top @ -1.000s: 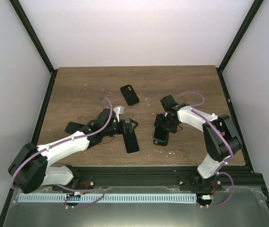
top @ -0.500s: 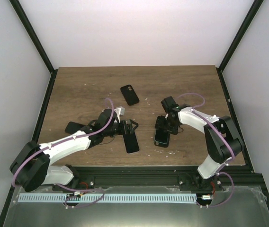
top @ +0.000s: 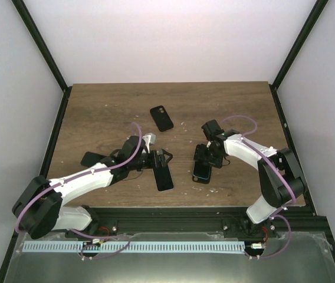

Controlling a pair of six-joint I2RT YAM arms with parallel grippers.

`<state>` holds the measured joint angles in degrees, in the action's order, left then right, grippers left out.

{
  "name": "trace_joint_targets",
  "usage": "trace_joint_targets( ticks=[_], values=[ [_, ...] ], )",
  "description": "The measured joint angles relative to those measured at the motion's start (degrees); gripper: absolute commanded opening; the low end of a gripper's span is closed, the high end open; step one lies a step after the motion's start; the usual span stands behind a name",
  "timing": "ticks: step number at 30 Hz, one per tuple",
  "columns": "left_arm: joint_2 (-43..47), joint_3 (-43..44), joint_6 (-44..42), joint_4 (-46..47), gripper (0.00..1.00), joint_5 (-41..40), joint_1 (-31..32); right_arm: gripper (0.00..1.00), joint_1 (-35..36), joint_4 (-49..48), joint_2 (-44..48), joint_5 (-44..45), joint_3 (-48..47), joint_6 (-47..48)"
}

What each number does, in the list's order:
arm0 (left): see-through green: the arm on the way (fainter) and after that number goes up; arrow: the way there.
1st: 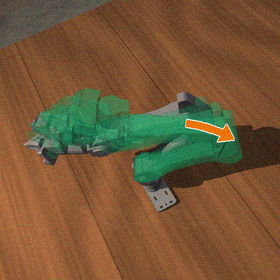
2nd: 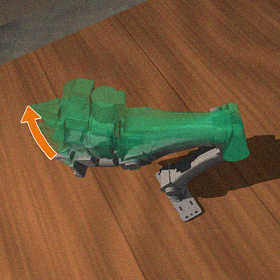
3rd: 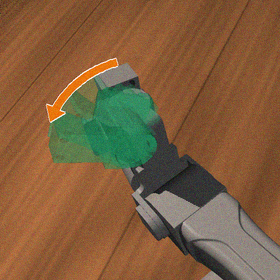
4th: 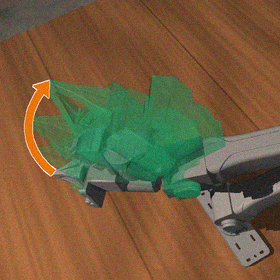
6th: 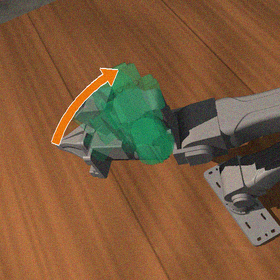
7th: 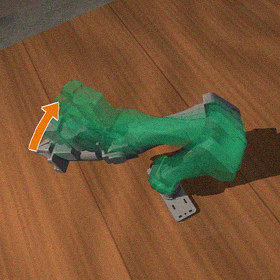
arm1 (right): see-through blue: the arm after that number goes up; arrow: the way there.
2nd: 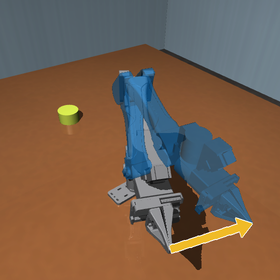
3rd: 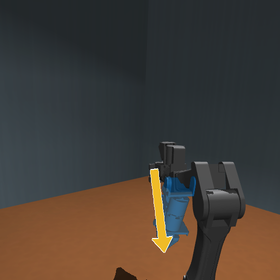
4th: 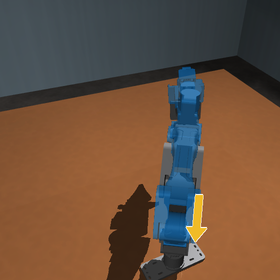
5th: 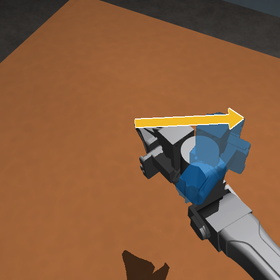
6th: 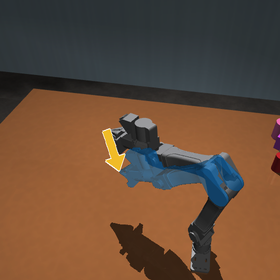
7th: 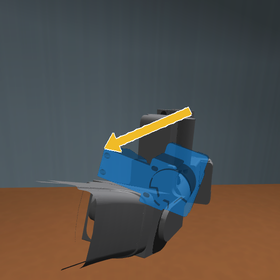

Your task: Put the phone into the phone case

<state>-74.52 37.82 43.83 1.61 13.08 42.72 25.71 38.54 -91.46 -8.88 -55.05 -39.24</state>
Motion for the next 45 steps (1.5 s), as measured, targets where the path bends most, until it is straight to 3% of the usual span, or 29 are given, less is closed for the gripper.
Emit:
trace_joint_targets(
  ticks=[21, 29, 35, 45],
  values=[
    [-0.3, 0.0, 0.0, 0.0, 0.84, 0.3, 0.0, 0.66, 1.1, -1.5, 0.3, 0.0, 2.7, 1.2],
    [-0.8, 0.1, 0.0, 0.0, 0.82, 1.2, 0.0, 0.75, 1.3, -0.8, 0.3, 1.0, 2.7, 1.2],
    [-3.0, 1.1, 0.0, -0.4, 0.8, 2.2, 0.0, 0.9, 1.4, -0.5, 1.2, 1.0, 2.9, 1.9],
    [-4.7, 2.8, 0.2, -0.9, 0.77, 3.0, 0.2, 0.9, 1.0, -2.0, 4.9, 0.7, 4.1, 4.3]
  ],
)
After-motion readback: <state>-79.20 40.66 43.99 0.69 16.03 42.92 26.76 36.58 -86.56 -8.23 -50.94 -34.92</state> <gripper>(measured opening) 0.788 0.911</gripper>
